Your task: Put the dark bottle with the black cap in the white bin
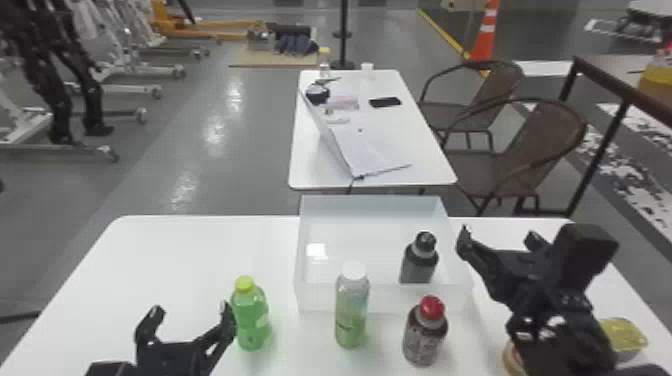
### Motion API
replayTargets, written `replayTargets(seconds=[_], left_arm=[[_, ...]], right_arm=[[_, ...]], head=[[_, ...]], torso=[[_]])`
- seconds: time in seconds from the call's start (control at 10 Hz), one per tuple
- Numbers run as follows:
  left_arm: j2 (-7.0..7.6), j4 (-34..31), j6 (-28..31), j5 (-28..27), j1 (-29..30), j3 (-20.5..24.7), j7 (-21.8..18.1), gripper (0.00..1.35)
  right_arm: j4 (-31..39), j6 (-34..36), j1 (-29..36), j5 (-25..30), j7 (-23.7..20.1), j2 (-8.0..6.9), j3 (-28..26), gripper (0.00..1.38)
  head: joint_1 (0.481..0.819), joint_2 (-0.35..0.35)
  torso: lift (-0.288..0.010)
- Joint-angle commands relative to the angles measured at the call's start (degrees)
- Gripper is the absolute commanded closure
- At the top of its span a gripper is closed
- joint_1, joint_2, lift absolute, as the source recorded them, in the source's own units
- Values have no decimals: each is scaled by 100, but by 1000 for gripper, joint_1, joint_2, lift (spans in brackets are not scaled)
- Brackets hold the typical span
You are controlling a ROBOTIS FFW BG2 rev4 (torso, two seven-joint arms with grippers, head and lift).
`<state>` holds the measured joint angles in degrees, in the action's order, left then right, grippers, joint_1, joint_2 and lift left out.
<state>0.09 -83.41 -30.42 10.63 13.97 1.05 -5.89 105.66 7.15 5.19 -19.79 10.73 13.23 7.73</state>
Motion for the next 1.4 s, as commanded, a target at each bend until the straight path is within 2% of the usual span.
replayTargets(seconds=[0.0, 0.2, 0.4, 0.5, 0.8, 0.9, 1.0, 1.3], left_arm=[[-24, 0, -25, -9, 9, 18, 0, 104], [-24, 0, -34, -53, 9, 27, 17, 104], [-24, 0, -52, -97, 0, 36, 26, 104], [-24, 0, -60, -123, -9, 36, 26, 104], [-24, 0, -25, -316, 27, 168, 35, 104], [-24, 0, -43, -316, 18, 168, 44, 104], [-24, -9, -34, -316, 27, 168, 35, 104], [-24, -114, 19, -325, 185, 177, 35, 104]], right_arm=[[455, 58, 746, 54, -9, 66, -87, 130], [525, 67, 1370, 45, -387, 154, -131, 130], [763, 41, 1783, 581, -422, 127, -122, 131], [710, -214, 1942, 563, -537, 119, -122, 131], [763, -293, 2161, 607, -950, 145, -131, 131], [745, -346, 2170, 651, -1310, 154, -219, 131], [701, -372, 2144, 792, -1495, 163, -228, 131], [631, -469, 2100, 959, -1618, 154, -228, 131]], head=[[549, 0], [549, 0], [549, 0], [549, 0], [549, 0], [549, 0], [549, 0], [549, 0]], torso=[[-100], [-100], [-100], [-100], [-100], [-100], [-100], [-100]])
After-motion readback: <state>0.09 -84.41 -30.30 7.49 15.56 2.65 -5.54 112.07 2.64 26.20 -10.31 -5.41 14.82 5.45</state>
